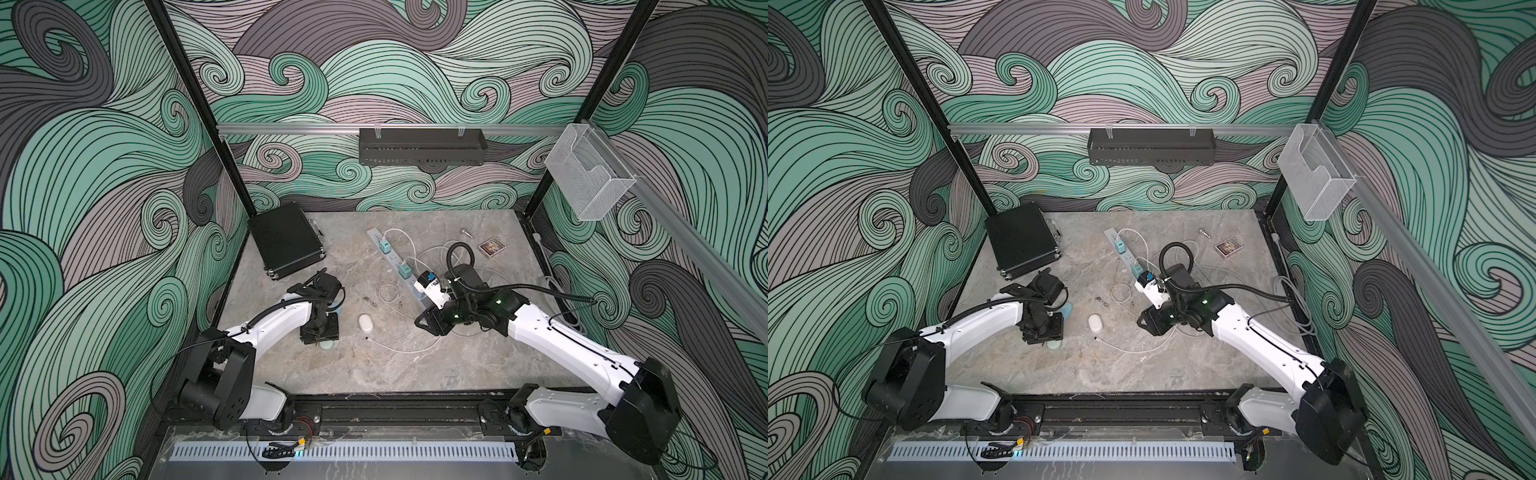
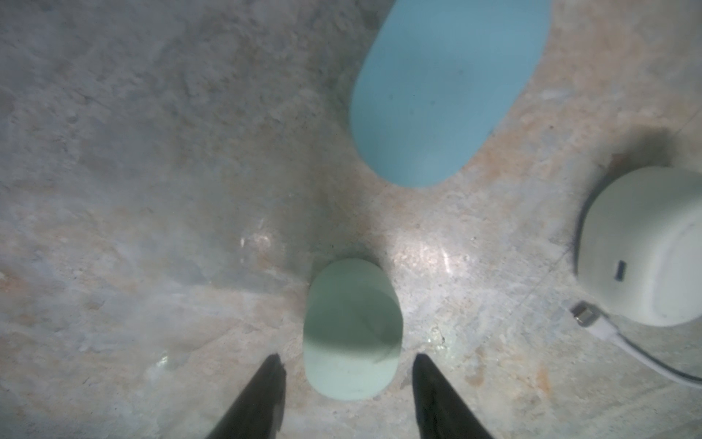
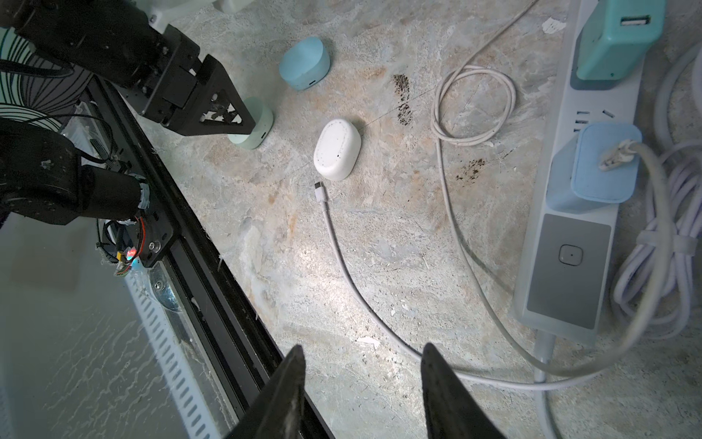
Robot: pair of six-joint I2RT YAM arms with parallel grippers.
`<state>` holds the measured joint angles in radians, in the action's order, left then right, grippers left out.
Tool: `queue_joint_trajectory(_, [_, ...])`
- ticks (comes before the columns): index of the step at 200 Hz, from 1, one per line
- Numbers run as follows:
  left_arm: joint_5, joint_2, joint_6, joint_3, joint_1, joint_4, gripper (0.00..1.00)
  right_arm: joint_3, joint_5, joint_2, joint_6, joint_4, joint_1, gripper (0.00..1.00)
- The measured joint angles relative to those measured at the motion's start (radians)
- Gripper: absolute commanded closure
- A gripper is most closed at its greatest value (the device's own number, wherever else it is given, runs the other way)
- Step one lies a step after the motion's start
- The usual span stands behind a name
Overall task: Charge the bluetooth headset
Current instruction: Pick up the bluetooth headset from the center of the board.
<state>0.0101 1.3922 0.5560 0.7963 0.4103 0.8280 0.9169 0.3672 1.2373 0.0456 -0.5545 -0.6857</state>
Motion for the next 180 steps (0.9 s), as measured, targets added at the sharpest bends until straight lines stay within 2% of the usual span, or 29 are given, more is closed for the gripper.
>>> queue_joint_trajectory(91, [-0.01,0.055,-0.024,-0.002,0.0,-0.022,0.5,0.002,0.018,0.027,0.015,0.007,0.0,0.51])
queue_joint_trajectory(107, [-0.017,0.063,-0.026,-0.002,0.0,-0.025,0.56,0.003,0.019,0.027,0.016,0.007,0.0,0.51])
queue_joint_trajectory(136, [-0.021,0.065,-0.039,-0.002,0.0,-0.027,0.75,0.003,0.027,0.027,0.019,0.007,0.0,0.53])
queue_joint_trajectory(180, [-0.037,-0.001,-0.053,0.002,0.0,-0.013,0.76,0.002,0.036,0.027,0.034,0.005,-0.021,0.53])
